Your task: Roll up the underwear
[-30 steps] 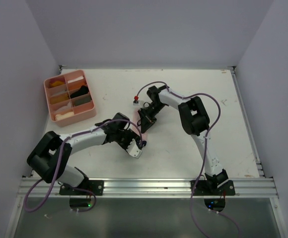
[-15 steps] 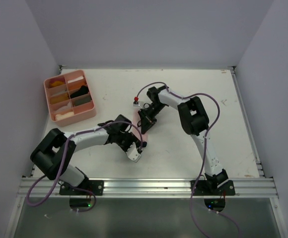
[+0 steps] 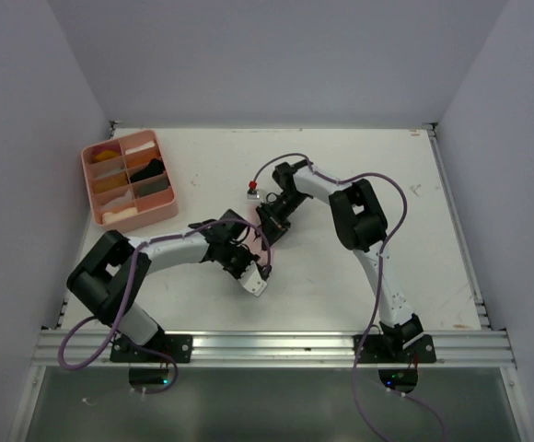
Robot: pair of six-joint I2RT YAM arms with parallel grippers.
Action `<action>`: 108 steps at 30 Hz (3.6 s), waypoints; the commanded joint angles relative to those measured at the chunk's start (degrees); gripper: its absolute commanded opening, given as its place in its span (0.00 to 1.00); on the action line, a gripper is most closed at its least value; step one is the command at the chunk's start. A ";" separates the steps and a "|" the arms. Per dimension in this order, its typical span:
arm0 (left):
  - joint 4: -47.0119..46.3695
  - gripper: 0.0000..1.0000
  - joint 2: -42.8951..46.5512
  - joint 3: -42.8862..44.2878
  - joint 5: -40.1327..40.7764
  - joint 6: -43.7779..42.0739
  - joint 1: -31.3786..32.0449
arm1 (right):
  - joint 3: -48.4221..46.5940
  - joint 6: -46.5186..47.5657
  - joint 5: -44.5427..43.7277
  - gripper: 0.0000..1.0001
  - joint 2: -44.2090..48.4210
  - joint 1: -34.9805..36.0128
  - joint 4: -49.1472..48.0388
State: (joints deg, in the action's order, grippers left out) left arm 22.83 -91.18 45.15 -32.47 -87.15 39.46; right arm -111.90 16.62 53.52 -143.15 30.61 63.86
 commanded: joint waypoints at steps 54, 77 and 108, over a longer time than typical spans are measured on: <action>52.67 0.00 -54.72 55.67 -35.82 24.22 -20.83 | 58.55 42.87 -20.22 0.66 52.73 8.76 -54.36; 52.58 0.00 -54.63 54.79 -37.32 23.96 -21.01 | 55.30 37.43 -23.46 0.56 39.71 13.16 -63.59; 24.91 0.49 -17.82 34.84 -26.55 37.39 -29.18 | 27.53 22.32 -3.60 0.00 19.42 9.65 -21.95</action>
State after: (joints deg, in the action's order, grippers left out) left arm 59.11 -117.69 80.82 -65.54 -56.95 12.08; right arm -81.65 43.81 45.65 -120.16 41.39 33.45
